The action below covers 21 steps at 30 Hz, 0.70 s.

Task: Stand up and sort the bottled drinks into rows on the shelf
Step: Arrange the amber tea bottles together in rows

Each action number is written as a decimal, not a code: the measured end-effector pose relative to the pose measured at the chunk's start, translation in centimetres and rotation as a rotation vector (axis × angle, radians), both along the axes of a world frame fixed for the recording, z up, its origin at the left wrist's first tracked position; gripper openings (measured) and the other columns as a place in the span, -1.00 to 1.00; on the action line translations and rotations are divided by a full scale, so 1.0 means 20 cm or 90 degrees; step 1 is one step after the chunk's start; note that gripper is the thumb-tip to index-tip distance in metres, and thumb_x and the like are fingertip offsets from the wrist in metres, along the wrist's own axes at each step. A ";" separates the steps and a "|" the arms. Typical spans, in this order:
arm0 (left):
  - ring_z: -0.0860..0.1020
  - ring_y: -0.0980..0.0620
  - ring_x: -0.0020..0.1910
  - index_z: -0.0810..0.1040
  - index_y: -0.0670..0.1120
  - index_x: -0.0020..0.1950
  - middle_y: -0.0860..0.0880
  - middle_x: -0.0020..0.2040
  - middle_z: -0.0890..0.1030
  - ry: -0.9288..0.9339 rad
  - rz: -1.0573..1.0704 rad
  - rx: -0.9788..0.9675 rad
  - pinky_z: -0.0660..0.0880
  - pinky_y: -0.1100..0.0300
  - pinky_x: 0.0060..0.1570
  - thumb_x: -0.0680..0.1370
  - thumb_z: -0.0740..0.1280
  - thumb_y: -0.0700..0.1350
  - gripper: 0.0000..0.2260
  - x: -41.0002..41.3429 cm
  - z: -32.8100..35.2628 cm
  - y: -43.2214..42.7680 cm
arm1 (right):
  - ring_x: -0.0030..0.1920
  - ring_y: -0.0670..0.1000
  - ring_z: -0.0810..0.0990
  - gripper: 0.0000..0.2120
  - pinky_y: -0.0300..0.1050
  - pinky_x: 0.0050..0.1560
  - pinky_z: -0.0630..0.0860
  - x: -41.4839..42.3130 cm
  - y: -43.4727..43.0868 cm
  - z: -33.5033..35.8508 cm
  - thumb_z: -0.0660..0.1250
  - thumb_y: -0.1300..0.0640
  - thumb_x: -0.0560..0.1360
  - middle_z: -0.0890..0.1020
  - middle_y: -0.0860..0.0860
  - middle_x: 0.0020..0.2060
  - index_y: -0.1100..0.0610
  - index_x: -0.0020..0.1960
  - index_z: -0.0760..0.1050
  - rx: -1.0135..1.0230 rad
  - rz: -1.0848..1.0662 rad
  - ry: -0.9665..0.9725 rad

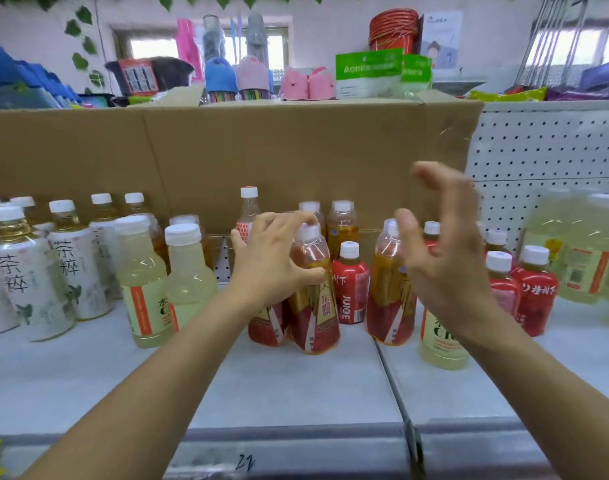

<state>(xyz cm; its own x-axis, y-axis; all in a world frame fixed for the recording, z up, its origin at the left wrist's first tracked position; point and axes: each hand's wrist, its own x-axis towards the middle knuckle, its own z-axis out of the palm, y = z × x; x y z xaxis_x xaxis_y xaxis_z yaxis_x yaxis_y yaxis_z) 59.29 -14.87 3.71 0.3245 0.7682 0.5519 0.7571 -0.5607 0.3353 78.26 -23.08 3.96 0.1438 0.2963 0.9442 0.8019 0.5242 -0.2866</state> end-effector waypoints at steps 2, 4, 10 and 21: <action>0.14 0.13 0.43 0.35 0.25 0.36 0.39 0.03 0.20 -0.024 -0.023 -0.028 0.01 -0.30 0.49 0.38 0.52 0.05 -0.39 -0.03 0.01 -0.02 | 0.23 0.08 0.46 -0.69 0.02 0.25 0.43 -0.06 0.12 0.05 0.24 0.27 0.57 0.50 0.06 0.21 0.17 0.30 0.44 -0.142 0.035 -0.126; 0.16 0.15 0.39 0.35 0.23 0.36 0.45 -0.01 0.14 -0.027 -0.038 -0.032 0.11 -0.23 0.47 0.37 0.52 0.01 -0.38 -0.05 0.01 -0.03 | 0.26 0.13 0.42 -0.67 0.09 0.22 0.45 -0.11 0.27 0.04 0.22 0.27 0.57 0.44 0.11 0.25 0.18 0.33 0.41 -0.348 -0.036 -0.278; 0.22 0.13 0.35 0.34 0.27 0.26 0.72 -0.02 0.05 -0.060 -0.113 -0.057 0.26 -0.20 0.40 0.36 0.53 -0.06 -0.41 -0.11 -0.01 -0.01 | 0.25 0.25 0.45 -0.72 0.09 0.18 0.45 -0.17 0.50 0.03 0.23 0.24 0.56 0.47 0.18 0.24 0.19 0.27 0.43 -0.656 -0.246 -0.588; 0.18 0.09 0.44 0.33 0.24 0.33 0.24 0.18 0.19 -0.104 -0.101 -0.005 0.21 -0.19 0.44 0.36 0.51 0.01 -0.39 -0.14 -0.05 -0.01 | 0.04 0.04 0.43 -0.87 -0.05 0.03 0.46 -0.12 0.25 0.09 0.20 0.25 0.57 0.47 0.03 -0.01 0.17 0.11 0.43 -0.609 -0.072 -0.473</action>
